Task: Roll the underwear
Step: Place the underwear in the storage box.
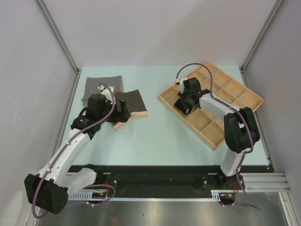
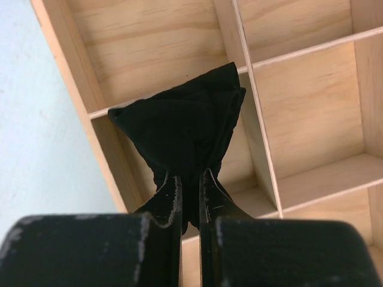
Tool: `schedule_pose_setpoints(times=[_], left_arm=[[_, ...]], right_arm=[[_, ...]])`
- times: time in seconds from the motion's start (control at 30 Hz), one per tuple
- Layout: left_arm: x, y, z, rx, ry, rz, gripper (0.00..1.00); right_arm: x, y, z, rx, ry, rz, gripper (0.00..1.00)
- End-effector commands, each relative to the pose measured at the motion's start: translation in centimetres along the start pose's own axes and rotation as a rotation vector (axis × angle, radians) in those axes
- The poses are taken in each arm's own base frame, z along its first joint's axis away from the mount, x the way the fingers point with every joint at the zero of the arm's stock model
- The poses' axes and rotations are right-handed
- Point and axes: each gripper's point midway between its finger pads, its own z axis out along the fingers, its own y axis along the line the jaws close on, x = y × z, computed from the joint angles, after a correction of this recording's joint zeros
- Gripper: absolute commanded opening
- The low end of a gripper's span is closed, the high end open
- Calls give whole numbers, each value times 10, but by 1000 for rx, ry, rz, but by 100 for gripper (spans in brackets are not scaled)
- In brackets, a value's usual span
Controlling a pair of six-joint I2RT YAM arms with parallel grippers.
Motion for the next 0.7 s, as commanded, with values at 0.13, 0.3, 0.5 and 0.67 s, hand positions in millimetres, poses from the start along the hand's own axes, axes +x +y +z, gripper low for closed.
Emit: schedule_pose_setpoints(times=[0.13, 0.3, 0.5, 0.67], left_arm=[[-4, 8, -1, -28, -14, 20, 97], [-3, 8, -1, -28, -9, 18, 97], [-1, 9, 1, -35, 1, 19, 98], [0, 14, 2, -61, 7, 15, 98]], right_arm=[[4, 2, 20, -36, 33, 13, 0], [11, 0, 29, -91, 33, 63, 0], [15, -19, 37, 18, 46, 75, 7], [4, -25, 29, 49, 14, 87, 48]])
